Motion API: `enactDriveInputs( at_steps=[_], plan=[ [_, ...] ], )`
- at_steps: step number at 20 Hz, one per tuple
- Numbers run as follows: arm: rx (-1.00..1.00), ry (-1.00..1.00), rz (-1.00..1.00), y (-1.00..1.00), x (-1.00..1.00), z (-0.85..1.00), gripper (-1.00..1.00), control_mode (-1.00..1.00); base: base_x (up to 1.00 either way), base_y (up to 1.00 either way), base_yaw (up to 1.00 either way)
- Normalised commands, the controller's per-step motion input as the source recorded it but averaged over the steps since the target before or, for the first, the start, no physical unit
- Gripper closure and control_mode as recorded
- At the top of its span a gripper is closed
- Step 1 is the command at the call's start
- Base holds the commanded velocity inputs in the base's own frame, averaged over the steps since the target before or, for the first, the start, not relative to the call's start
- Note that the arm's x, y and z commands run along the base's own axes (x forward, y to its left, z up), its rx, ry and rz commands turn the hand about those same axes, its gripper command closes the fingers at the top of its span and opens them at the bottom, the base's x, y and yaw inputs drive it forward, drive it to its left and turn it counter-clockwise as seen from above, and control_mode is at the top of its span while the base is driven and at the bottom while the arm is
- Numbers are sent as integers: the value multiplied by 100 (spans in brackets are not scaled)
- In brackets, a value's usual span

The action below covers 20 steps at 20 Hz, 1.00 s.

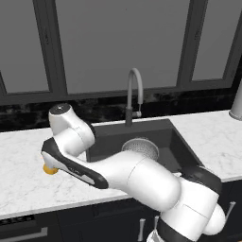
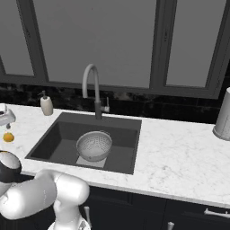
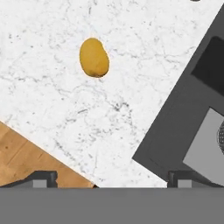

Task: Put the colander in the sink, put the mango in the colander, and turn on the sink faucet and pour water over the colander.

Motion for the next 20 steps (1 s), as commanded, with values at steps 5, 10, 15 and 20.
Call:
enactDriveInputs(
  at_steps=[5,10,15,20],
  plan=[
    [-4,10,10,30,52,-37,-100,-100,0,0,0],
    [-4,5,16,39,40,-50,-100,-100,0,0,0],
    [-8,0,9,33,39,-44,-100,-100,0,0,0],
    [-8,4,3,45,18,-29,-100,-100,0,0,0]
  ],
)
